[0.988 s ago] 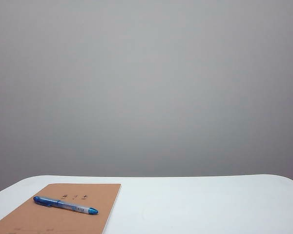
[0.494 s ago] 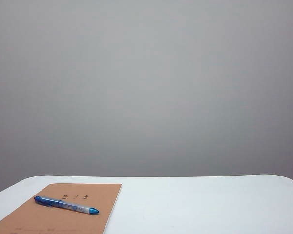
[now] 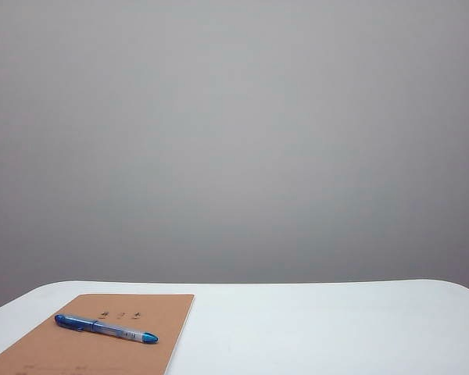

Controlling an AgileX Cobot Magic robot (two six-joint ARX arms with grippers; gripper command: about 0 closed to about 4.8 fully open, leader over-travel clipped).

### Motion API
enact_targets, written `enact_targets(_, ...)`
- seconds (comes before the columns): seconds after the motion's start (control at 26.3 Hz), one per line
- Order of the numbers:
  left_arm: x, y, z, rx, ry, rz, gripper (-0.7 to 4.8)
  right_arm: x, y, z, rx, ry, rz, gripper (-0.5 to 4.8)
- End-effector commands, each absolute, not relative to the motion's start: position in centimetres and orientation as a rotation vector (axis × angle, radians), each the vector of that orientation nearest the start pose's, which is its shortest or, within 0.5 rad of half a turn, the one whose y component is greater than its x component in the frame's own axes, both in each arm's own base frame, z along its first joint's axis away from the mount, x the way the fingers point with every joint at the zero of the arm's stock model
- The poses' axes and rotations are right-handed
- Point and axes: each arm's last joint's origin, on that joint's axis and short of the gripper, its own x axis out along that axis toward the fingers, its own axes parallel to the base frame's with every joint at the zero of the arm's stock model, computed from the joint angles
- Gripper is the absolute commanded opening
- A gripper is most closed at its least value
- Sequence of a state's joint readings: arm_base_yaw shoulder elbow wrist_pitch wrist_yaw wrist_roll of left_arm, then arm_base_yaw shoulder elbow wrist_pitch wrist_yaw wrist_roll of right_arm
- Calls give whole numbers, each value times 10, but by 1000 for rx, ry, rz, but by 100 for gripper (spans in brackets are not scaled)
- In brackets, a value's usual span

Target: Pick up a pen on the table and place it on the notebook.

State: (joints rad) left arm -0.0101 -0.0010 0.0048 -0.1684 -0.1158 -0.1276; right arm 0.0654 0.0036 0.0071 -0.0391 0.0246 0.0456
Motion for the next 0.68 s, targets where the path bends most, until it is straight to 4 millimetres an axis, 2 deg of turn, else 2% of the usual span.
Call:
enact_targets(0.04,96,2,148,-37,176,82,-6,96,4,148,44,163,-21,-6)
enact_targets(0.11,96,0,147,31,184,16,-5,96,4,147,49,175,-34,-6)
enact_targets(0.27,96,-3,148,58,177,-91,-5,96,4,146,60,186,-26,-6)
enact_targets(0.53,96,-2,147,43,181,-37,-5,96,5,146,68,191,13,-6)
enact_targets(0.68,96,-2,148,-42,182,-30,-5,96,5,146,89,190,16,-6)
